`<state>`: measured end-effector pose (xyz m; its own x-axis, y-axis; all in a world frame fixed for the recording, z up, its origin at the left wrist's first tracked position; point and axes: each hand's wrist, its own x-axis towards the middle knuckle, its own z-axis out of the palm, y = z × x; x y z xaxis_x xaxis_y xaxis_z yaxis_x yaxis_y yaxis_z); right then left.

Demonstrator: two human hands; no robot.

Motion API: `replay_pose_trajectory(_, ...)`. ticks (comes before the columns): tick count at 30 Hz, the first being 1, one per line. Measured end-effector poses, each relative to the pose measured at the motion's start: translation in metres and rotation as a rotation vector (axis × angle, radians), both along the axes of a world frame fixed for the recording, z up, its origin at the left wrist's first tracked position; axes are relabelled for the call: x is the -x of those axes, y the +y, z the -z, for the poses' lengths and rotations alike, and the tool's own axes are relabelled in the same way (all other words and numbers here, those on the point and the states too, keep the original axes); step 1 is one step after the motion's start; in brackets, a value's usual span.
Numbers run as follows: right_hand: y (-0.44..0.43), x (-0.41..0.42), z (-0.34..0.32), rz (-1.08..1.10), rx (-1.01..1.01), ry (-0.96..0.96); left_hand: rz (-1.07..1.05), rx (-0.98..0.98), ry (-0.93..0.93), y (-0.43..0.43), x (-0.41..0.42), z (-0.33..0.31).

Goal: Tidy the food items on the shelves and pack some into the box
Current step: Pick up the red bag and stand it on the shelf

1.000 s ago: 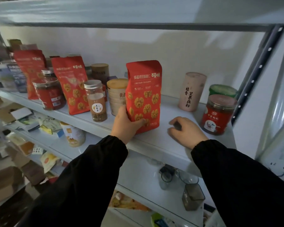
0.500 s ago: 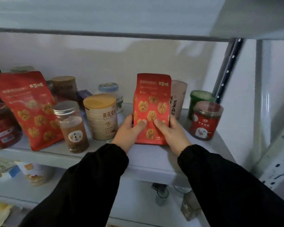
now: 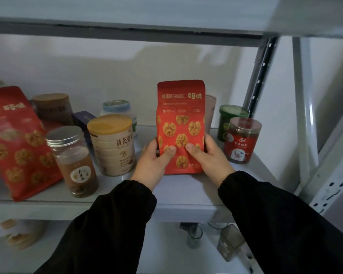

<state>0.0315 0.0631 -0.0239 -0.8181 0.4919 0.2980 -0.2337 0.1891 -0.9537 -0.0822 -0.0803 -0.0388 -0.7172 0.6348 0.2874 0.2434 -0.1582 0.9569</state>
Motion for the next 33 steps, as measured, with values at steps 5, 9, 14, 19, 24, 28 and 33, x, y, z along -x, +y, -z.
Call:
replay_pose_trajectory(5, 0.002, 0.003, -0.006, -0.063, 0.332, 0.04, 0.031, -0.054, -0.034, 0.0, 0.0, -0.002)
replay_pose_trajectory(9, 0.005, 0.0, -0.009, -0.15, 0.334, 0.01, 0.01, -0.042, -0.041, 0.0, 0.0, -0.001)
replay_pose_trajectory(14, 0.003, 0.001, 0.001, -0.24, 0.187, -0.04, 0.07, -0.013, -0.051, 0.001, -0.001, -0.002)
replay_pose_trajectory(19, 0.006, -0.001, 0.008, -0.233, 0.076, -0.095, 0.154, 0.073, -0.045, -0.001, -0.004, -0.003)
replay_pose_trajectory(24, 0.008, -0.001, 0.003, -0.079, 0.016, -0.06, 0.194, 0.003, -0.184, -0.004, -0.008, -0.005)
replay_pose_trajectory(28, 0.007, -0.002, 0.002, -0.007, -0.005, -0.04, 0.273, 0.004, -0.129, -0.006, -0.011, -0.005)
replay_pose_trajectory(33, 0.002, -0.006, -0.001, 0.024, 0.044, -0.009, 0.208, -0.03, -0.142, -0.007, -0.013, -0.008)
